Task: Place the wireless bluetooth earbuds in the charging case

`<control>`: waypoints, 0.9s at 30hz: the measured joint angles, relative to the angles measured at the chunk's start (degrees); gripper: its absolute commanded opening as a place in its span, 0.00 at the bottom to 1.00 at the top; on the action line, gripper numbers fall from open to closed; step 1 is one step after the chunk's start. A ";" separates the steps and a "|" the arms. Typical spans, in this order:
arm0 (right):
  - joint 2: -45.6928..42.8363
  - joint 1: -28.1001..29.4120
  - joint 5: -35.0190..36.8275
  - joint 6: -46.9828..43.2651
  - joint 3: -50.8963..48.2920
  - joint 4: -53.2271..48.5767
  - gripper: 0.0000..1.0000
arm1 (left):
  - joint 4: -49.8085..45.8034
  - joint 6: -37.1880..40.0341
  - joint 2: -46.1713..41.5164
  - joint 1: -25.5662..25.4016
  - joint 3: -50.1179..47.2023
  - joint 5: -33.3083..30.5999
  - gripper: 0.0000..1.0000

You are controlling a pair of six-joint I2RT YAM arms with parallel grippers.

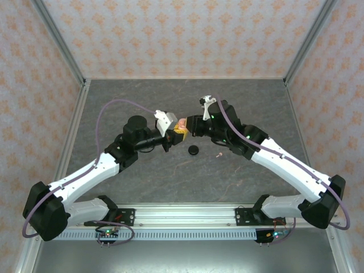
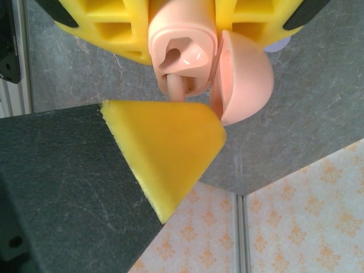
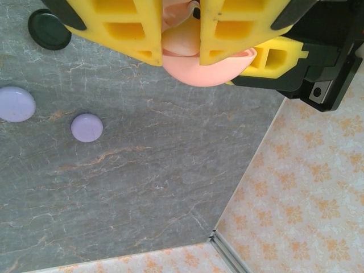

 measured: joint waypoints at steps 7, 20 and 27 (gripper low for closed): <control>-0.35 0.26 -0.98 0.04 -1.11 0.11 0.19 | 0.02 -0.20 0.17 -0.11 0.00 0.04 0.00; -2.67 -1.75 -1.57 1.03 -0.31 -2.47 0.63 | 0.57 -0.20 -0.02 -0.09 -0.04 -0.11 0.00; -7.61 -12.22 -2.23 2.27 1.57 -10.23 0.63 | 0.90 -0.13 -4.11 -0.09 -2.14 -1.92 0.00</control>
